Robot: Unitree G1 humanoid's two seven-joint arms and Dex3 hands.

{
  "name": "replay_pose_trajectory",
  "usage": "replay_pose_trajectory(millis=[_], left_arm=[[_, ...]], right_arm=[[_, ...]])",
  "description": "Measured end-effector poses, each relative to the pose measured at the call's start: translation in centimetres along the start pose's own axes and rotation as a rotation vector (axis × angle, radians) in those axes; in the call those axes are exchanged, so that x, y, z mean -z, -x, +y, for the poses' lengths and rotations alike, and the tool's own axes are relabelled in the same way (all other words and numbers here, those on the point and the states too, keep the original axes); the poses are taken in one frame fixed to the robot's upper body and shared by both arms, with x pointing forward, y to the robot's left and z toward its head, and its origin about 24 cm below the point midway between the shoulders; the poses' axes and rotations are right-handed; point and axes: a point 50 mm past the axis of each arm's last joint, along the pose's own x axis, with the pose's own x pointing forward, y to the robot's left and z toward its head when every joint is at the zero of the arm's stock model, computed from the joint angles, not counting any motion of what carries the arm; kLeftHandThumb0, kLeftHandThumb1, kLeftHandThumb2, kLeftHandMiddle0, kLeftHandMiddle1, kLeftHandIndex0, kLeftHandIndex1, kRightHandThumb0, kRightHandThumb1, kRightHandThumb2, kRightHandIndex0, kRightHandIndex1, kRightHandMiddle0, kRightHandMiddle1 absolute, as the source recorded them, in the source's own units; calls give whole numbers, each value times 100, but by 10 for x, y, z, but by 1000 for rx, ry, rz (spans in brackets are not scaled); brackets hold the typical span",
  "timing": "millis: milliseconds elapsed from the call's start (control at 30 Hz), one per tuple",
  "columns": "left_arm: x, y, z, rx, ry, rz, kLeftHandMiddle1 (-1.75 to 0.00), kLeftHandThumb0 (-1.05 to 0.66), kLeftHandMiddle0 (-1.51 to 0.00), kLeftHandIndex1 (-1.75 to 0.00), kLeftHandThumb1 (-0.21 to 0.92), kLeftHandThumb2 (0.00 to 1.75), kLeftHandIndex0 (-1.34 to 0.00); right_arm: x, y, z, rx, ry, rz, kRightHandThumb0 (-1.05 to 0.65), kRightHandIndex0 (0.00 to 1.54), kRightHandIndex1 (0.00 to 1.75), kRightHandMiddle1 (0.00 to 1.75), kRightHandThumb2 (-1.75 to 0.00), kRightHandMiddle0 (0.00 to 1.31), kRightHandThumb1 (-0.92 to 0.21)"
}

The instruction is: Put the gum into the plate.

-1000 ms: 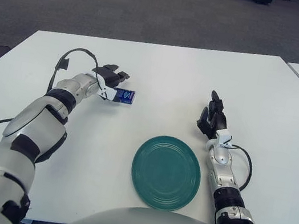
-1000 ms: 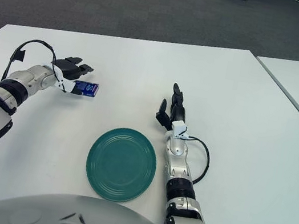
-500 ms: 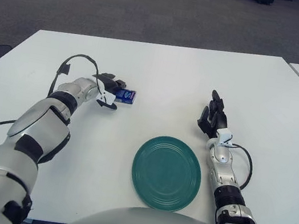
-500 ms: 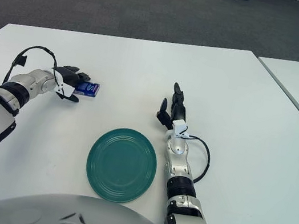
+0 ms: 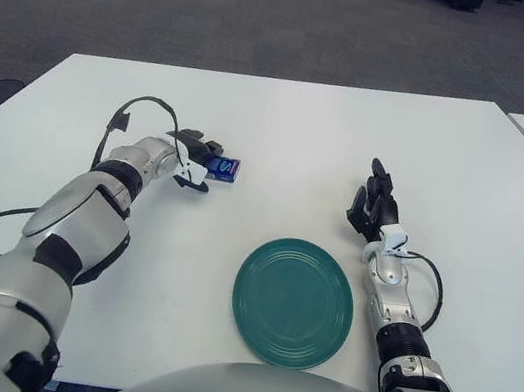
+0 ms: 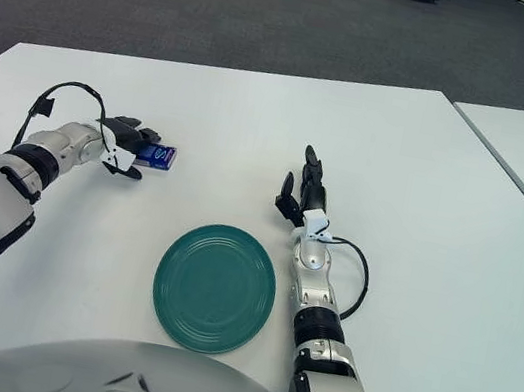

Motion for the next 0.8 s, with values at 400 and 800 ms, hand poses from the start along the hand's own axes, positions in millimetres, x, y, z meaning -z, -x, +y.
replay_pose_trajectory(millis=[400, 800], left_arm=[[-11, -5, -3, -156, -12, 33, -174, -45, -63, -174, 52, 97, -45], [-16, -5, -9, -260, 224, 46, -175, -46, -103, -175, 38, 123, -56]], right_arm=[[0, 0, -1, 0, -9, 1, -87, 8, 0, 13, -89, 0, -92], [0, 0, -2, 7, -11, 0, -87, 16, 2, 22, -88, 0, -92]])
